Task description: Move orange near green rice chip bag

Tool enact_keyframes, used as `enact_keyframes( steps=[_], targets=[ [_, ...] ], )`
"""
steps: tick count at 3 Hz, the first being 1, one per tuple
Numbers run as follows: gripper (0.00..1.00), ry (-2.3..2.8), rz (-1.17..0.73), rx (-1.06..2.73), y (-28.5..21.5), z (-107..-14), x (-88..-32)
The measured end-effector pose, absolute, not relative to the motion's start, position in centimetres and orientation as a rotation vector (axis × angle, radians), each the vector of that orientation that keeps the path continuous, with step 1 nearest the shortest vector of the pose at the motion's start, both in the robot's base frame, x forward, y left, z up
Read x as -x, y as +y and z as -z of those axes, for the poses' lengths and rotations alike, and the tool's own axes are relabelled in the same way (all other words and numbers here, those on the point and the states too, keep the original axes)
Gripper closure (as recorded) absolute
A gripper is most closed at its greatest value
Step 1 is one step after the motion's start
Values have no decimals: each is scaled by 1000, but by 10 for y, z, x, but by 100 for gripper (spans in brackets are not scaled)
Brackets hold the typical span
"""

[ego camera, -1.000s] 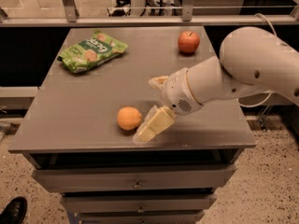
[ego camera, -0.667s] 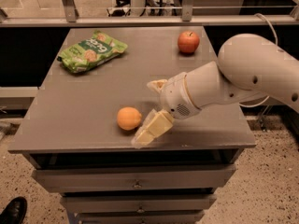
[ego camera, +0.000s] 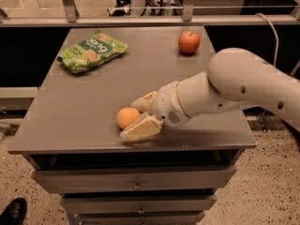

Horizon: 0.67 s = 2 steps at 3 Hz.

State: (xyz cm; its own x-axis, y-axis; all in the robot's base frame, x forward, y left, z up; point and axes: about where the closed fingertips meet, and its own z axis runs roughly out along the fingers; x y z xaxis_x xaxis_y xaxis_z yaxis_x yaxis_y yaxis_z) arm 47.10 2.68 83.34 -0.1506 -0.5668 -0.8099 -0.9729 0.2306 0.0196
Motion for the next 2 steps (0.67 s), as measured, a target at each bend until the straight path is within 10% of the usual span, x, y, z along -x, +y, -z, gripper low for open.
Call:
enact_keyframes(
  steps=[2],
  targets=[
    [83, 1844, -712, 1381, 24, -843, -488]
  ],
)
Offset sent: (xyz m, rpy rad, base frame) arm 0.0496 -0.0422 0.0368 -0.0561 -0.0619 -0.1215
